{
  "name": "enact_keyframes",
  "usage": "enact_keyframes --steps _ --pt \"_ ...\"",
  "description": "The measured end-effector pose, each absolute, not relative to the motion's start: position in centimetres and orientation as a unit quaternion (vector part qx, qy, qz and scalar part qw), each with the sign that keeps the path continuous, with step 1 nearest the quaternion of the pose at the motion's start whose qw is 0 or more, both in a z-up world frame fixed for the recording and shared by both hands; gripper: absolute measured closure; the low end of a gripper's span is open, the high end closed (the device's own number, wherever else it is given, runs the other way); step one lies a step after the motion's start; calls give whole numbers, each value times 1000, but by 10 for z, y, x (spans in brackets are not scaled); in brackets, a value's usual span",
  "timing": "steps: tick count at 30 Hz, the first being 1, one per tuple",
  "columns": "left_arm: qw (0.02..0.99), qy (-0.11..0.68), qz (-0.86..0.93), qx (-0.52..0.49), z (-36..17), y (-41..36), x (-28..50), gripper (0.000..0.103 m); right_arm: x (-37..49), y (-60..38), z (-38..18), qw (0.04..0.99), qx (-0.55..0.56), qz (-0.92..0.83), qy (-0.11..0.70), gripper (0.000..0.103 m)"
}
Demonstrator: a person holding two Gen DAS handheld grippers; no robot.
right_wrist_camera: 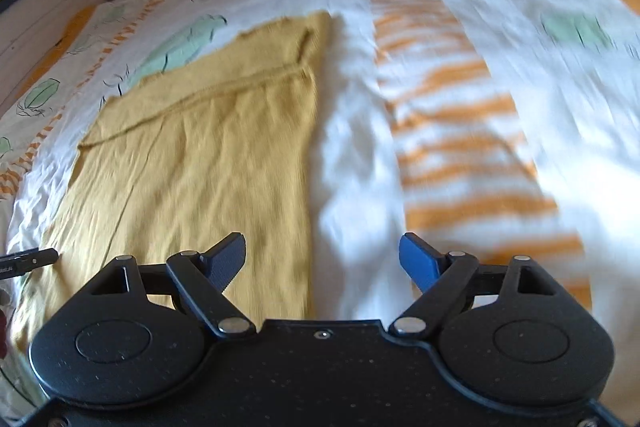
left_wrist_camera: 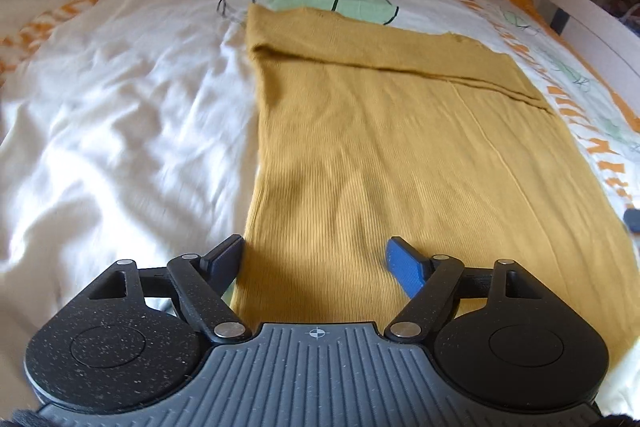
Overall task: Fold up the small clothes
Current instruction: 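Close the right tool on the sweater hem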
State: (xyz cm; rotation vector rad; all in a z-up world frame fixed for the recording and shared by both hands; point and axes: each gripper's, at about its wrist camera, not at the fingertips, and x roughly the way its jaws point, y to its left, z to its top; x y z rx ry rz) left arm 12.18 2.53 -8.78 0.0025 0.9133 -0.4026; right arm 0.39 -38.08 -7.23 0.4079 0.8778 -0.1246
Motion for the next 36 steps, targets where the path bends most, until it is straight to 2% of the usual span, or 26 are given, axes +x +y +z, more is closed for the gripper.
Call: enact_keyframes --steps 13,20,28,36 --pt "859 473 -194 -14 -90 46 63 26 -39 -355 -79 851 227 -19 474 12" --pt "859 469 -205 -19 -89 50 57 26 -54 -347 -86 838 249 -2 486 11" --pt "863 467 -176 -86 -91 69 66 27 -53 -352 -90 833 269 3 483 7" --pt "860 471 -191 -48 -91 59 58 27 -51 -346 -91 836 253 13 488 3"
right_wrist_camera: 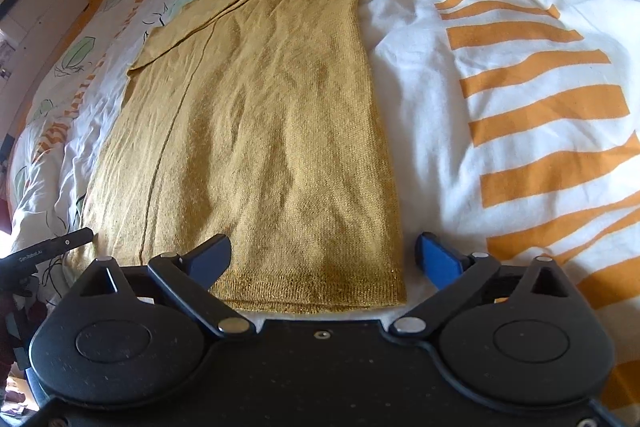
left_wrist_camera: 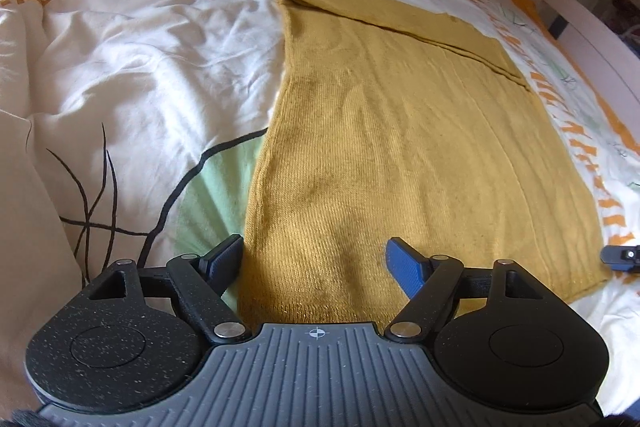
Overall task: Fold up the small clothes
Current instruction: 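Close the right tool on the sweater hem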
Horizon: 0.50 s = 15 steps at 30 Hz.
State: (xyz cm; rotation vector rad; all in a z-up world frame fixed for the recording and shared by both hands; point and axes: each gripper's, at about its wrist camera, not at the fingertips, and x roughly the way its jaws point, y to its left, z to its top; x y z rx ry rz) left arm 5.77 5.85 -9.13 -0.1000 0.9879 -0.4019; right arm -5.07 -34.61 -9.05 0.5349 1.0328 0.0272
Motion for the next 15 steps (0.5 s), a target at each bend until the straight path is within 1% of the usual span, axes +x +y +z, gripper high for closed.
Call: enact_keyframes --steps 2,3,4,5,6,7,8,9,10,11,12,15 --pt "858 473 -192 -57 -90 62 58 28 -51 -348 -90 836 256 14 486 3" --pt "857 474 -190 -63 -90 64 58 34 -52 -348 -90 836 258 14 485 3" --pt "858 475 -183 -67 -89 66 58 45 -52 -349 -90 836 259 14 484 6" --pt "859 475 -175 -71 -89 69 58 52 -52 -349 -89 836 258 13 484 8" --pt "860 475 -168 -76 -89 72 58 66 -52 -349 -89 837 257 13 483 17" --pt "860 475 -165 -87 -90 76 59 77 -53 -348 -89 837 254 12 483 31" --pt "858 476 -166 -100 -91 79 59 84 -53 -348 -88 838 250 9 484 37" --pt "854 477 -171 -116 -91 82 59 92 -53 -348 -89 839 247 8 485 49" --pt "852 478 -173 -127 -91 84 59 93 -53 -348 -89 838 248 11 486 66" --pt "853 476 -170 -129 -89 83 58 94 -53 -348 -89 837 254 15 484 78" --pt "855 473 -171 -129 -87 83 58 94 -54 -348 -89 836 261 22 482 87" --pt "860 459 -174 -143 -77 84 56 95 -55 -349 -81 844 265 24 465 87"
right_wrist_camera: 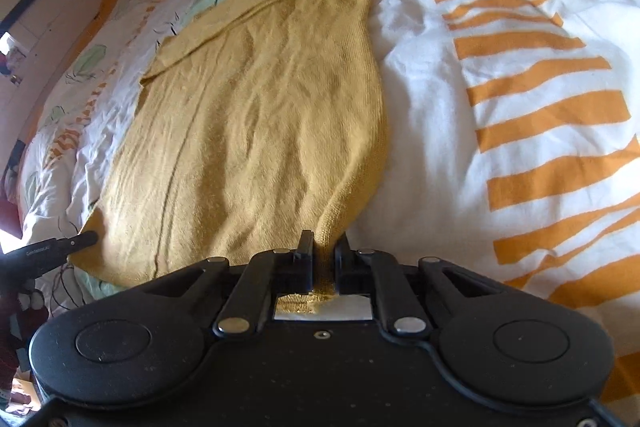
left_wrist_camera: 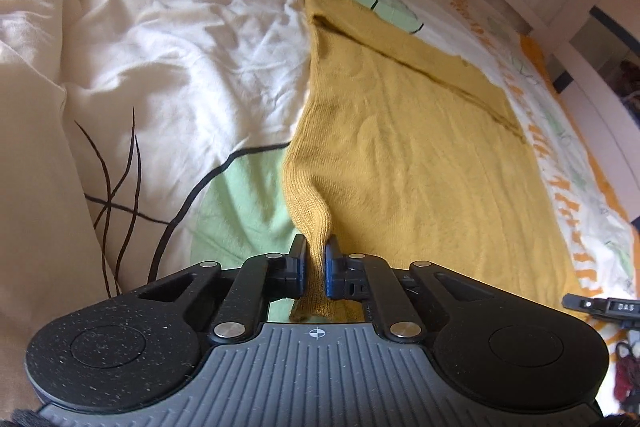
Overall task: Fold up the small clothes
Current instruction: 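Close the right tool on the sweater hem, then lift the hem toward the collar with the right tool while the left tool grasps the hem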
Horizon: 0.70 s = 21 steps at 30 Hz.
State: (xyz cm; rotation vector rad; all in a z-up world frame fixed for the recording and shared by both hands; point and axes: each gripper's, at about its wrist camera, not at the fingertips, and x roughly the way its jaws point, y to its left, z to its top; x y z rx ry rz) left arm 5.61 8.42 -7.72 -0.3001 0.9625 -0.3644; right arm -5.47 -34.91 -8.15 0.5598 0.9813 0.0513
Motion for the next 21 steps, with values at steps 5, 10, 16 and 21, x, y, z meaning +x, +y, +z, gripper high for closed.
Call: enact_keyframes --steps 5,10,16,21 --pt "875 416 -186 -167 -47 87 63 95 -53 -360 -59 862 303 37 404 87" --pt "889 372 -197 -180 -23 83 87 95 -33 -370 -35 885 316 44 339 87" --pt "905 328 -205 -176 -6 71 132 95 10 -385 -19 904 309 43 293 87" --pt "910 313 -206 -178 -4 58 177 95 52 -400 -13 915 304 34 264 87"
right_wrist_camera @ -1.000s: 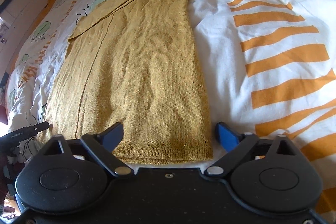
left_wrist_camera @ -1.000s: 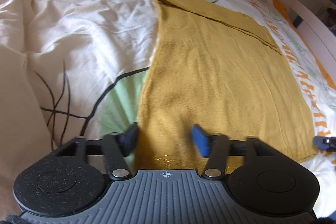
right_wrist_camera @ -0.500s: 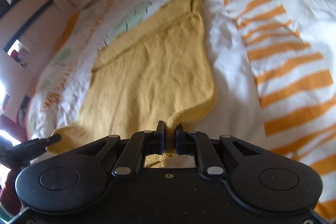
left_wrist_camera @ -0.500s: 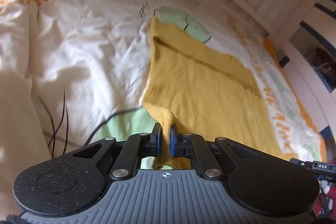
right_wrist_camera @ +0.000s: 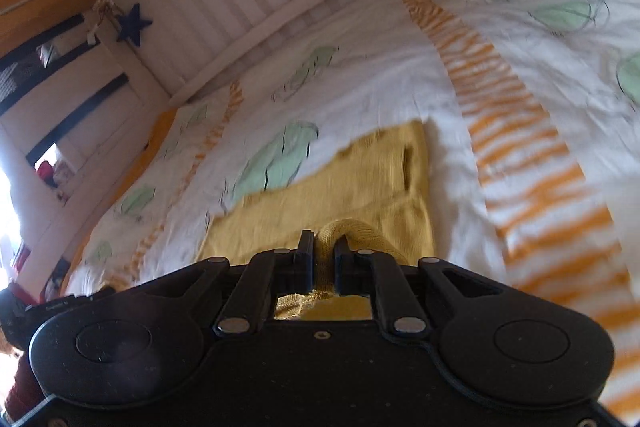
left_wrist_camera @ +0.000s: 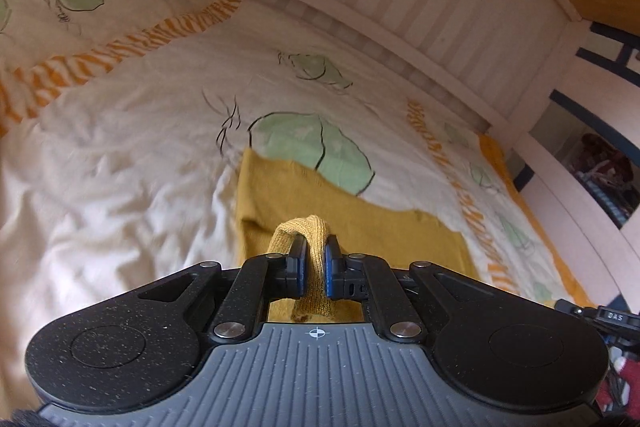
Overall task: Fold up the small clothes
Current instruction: 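Lift the hem toward the collar with the right tool while the left tool grasps the hem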
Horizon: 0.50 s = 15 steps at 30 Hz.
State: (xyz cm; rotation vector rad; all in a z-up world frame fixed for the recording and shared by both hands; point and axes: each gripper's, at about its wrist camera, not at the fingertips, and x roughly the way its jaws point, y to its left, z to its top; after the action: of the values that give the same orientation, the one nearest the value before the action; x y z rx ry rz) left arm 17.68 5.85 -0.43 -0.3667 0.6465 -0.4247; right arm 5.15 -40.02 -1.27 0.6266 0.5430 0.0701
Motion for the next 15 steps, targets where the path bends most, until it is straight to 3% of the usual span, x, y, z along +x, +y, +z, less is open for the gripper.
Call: enact_keyframes --steps 15 --pt "904 353 -163 -177 -51 20 302 95 186 -437 -58 903 323 -17 282 87"
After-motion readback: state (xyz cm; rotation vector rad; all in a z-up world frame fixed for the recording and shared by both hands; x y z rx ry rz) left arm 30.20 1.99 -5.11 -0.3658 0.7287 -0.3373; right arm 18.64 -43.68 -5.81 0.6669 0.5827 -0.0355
